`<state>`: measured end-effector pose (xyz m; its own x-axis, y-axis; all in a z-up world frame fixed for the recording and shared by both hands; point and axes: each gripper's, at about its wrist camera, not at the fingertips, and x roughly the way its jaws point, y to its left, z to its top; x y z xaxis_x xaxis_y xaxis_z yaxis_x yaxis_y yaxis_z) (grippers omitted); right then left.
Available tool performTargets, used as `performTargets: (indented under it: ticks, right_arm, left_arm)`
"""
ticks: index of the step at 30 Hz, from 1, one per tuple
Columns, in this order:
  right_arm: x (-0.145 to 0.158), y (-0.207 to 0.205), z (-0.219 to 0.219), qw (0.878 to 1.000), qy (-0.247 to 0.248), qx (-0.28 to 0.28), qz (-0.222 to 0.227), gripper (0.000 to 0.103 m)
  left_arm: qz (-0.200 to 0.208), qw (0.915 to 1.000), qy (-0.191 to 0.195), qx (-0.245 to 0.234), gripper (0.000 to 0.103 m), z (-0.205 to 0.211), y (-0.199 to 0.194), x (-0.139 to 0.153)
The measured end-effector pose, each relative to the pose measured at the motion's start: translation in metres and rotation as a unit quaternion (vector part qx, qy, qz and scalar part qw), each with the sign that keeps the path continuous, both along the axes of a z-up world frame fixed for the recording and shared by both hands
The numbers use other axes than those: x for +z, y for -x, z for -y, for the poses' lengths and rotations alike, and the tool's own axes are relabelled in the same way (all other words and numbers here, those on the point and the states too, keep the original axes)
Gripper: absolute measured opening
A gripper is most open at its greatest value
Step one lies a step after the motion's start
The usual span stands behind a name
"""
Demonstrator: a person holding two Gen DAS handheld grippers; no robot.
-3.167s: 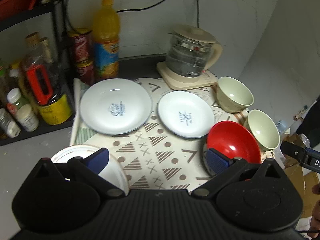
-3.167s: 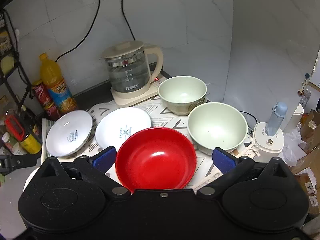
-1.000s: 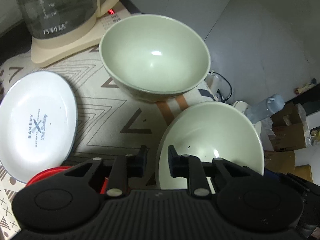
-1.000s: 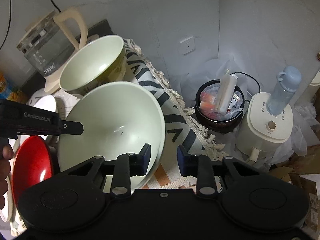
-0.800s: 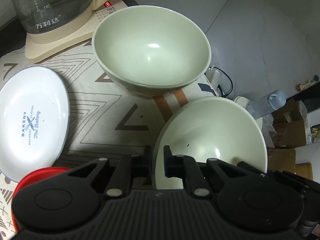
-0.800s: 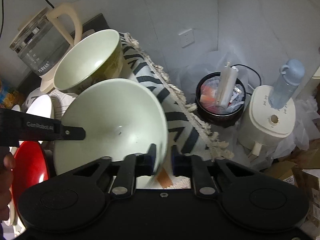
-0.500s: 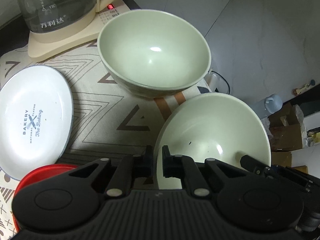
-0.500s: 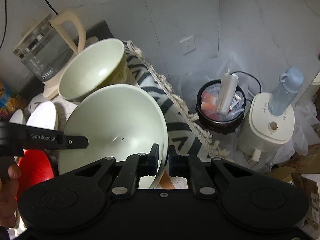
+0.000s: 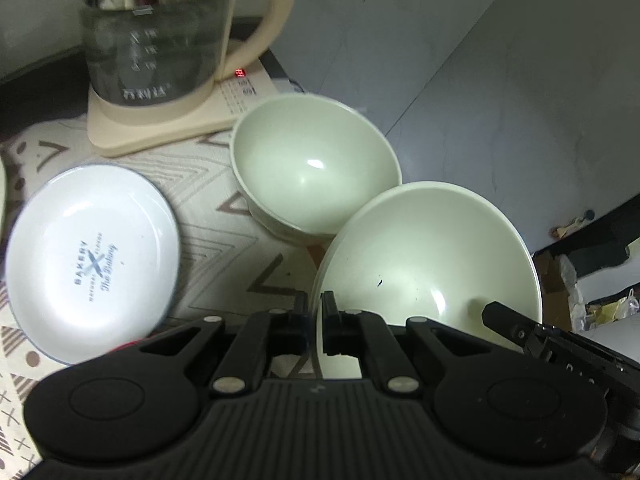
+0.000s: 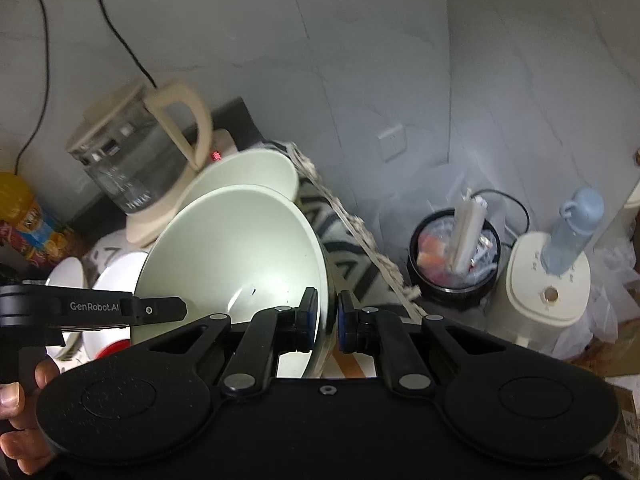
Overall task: Organize plates and bowls
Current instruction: 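Lift the large cream bowl with both grippers toward the red bowl, then lower the large cream bowl into the red bowl with both grippers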
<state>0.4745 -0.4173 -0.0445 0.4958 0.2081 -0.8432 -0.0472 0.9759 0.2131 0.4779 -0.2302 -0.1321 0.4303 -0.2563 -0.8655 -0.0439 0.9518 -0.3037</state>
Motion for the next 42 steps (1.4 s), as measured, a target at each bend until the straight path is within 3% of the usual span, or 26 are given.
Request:
performTargets:
  ticks: [21, 42]
  right_arm:
    - [0.040, 0.016, -0.054, 0.997, -0.035, 0.047, 0.045, 0.010]
    - [0.028, 0.045, -0.113, 0.995, -0.019, 0.093, 0.022, 0.010]
  left_arm:
    - [0.016, 0.9984, 0.016, 0.051, 0.004, -0.075, 0.037, 0.045]
    - [-0.043, 0.9948, 0.043, 0.081, 0.004, -0.137, 0.086, 0.018]
